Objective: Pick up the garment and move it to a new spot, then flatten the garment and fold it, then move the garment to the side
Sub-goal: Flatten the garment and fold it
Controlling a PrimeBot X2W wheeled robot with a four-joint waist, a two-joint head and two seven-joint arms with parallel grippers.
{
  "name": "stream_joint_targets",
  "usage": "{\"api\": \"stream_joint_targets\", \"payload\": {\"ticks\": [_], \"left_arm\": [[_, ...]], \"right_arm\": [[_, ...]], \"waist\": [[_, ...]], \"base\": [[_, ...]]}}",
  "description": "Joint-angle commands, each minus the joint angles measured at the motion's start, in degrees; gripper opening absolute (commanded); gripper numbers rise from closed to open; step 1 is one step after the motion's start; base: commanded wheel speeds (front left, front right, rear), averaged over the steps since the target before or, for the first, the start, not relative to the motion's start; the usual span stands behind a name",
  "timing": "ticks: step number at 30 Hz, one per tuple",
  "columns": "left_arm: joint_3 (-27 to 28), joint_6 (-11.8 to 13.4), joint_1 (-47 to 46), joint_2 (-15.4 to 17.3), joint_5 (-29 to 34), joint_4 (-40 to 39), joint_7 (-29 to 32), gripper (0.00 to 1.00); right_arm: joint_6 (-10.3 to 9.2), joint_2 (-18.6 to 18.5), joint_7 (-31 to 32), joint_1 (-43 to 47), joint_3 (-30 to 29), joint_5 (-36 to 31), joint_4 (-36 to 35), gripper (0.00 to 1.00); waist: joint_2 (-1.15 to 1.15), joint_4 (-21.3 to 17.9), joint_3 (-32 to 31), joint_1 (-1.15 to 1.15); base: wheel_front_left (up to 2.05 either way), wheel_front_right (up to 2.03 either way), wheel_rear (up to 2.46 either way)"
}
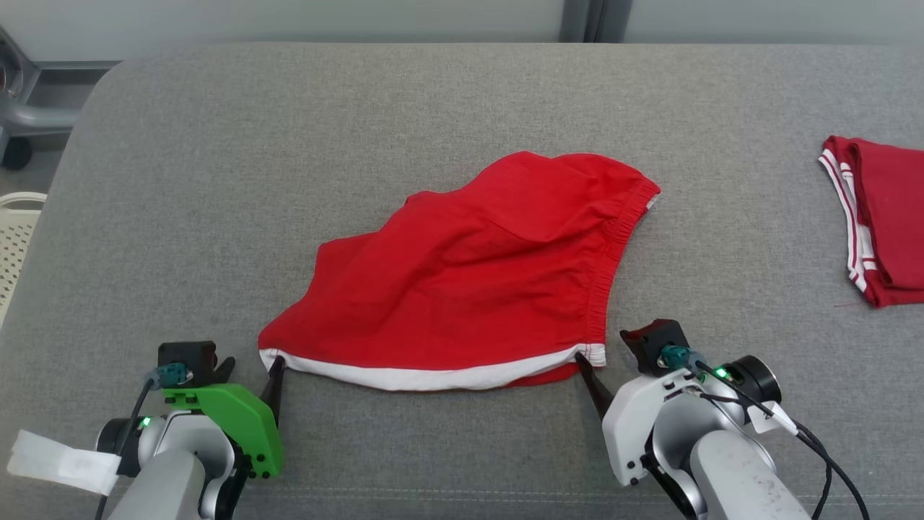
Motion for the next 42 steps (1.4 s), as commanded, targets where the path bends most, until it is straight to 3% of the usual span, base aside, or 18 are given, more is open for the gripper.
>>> {"api": "stream_joint_targets", "payload": {"ticks": [1, 6, 7, 8, 9, 10, 11, 12, 13, 14, 15, 25, 29, 42], "left_arm": [[-0.1, -0.4, -1.5, -0.2, 0.4, 0.9, -0.5, 1.00], [-1.0, -1.4, -3.3, -0.9, 0.2, 3.6, -0.2, 1.00], [-1.2, -1.5, -3.5, -0.9, 0.3, 4.1, -0.2, 0.95], [-1.3, -1.7, -3.7, -1.0, 0.2, 4.5, -0.3, 0.80], [-1.6, -1.9, -4.0, -1.1, 0.3, 4.8, -0.3, 0.49], [-1.8, -2.2, -4.2, -1.1, 0.4, 5.1, -0.5, 0.35], [-2.1, -2.6, -4.3, -1.2, 0.3, 5.4, -0.6, 0.00], [-2.4, -2.9, -4.5, -1.2, 0.3, 5.5, -0.8, 0.00], [-2.6, -3.0, -4.6, -1.2, 0.3, 5.7, -1.0, 0.00], [-2.7, -3.2, -4.7, -1.2, 0.2, 6.0, -1.2, 0.00], [-2.8, -3.3, -4.8, -1.2, 0.1, 6.2, -1.3, 0.00], [-2.2, -4.1, -4.3, -1.4, -1.6, 4.6, -5.4, 0.00], [-2.1, -4.5, -5.1, -0.2, -2.0, 0.1, -7.7, 0.00], [-2.1, -4.5, -14.4, 3.1, -1.7, -14.3, -5.9, 0.00]], "right_arm": [[-0.03, -0.1, 0.6, -0.3, 0.2, 0.3, 0.4, 1.00], [-0.03, -0.1, 0.9, -0.3, 1.3, 1.5, 0.8, 1.00], [-0.03, -0.1, 0.8, -0.4, 1.6, 1.6, 0.9, 1.00], [-0.03, -0.1, 0.6, -0.5, 1.7, 1.7, 1.0, 1.00], [-0.03, -0.1, 0.5, -0.6, 1.8, 1.8, 1.0, 1.00], [-0.03, -0.1, 0.4, -0.8, 1.8, 1.8, 1.0, 0.94], [-0.03, -0.1, 0.4, -0.9, 1.7, 1.8, 1.1, 0.75], [-0.03, -0.1, 0.3, -1.0, 1.7, 1.8, 1.1, 0.48], [-0.03, -0.1, 0.3, -1.1, 1.6, 1.8, 1.2, 0.40], [-0.03, -0.1, 0.2, -1.2, 1.6, 1.8, 1.2, 0.14], [-0.03, -0.1, 0.0, -1.3, 1.9, 1.6, 1.2, 0.00], [-0.03, -0.1, -1.7, -0.4, 1.3, 2.5, -0.3, 0.00], [-0.03, -0.4, -2.9, 0.0, 1.4, 7.5, -4.2, 0.00], [-0.06, -10.3, 1.2, -10.0, 3.2, 13.7, -13.7, 0.00]], "waist": [[0.00, 0.1, 0.6, 0.00], [0.00, 0.2, 1.4, 0.00], [0.00, 0.2, 1.5, 0.00], [0.00, 0.2, 1.5, 0.00], [0.00, 0.2, 1.6, 0.00], [0.00, 0.2, 1.7, 0.00], [0.00, 0.3, 1.8, 0.00], [0.00, 0.4, 1.9, 0.00], [0.00, 0.4, 2.0, 0.00], [0.00, 0.5, 2.0, 0.00], [0.00, 0.5, 2.0, 0.00], [0.00, 0.6, 0.5, 0.00], [0.00, 0.1, -0.7, 0.00], [0.00, -4.0, 0.5, 0.00]], "base": [[0.00, 0.00, 0.00], [0.00, 0.00, 0.00], [0.00, 0.00, 0.00], [0.00, 0.00, 0.00], [0.00, 0.00, 0.00], [0.00, 0.00, 0.00], [0.00, 0.00, 0.00], [0.00, 0.00, 0.00], [0.00, 0.00, 0.00], [0.00, 0.00, 0.00], [0.00, 0.00, 0.00], [0.00, 0.00, 0.00], [0.00, 0.00, 0.00], [0.00, 0.00, 0.00]]}}
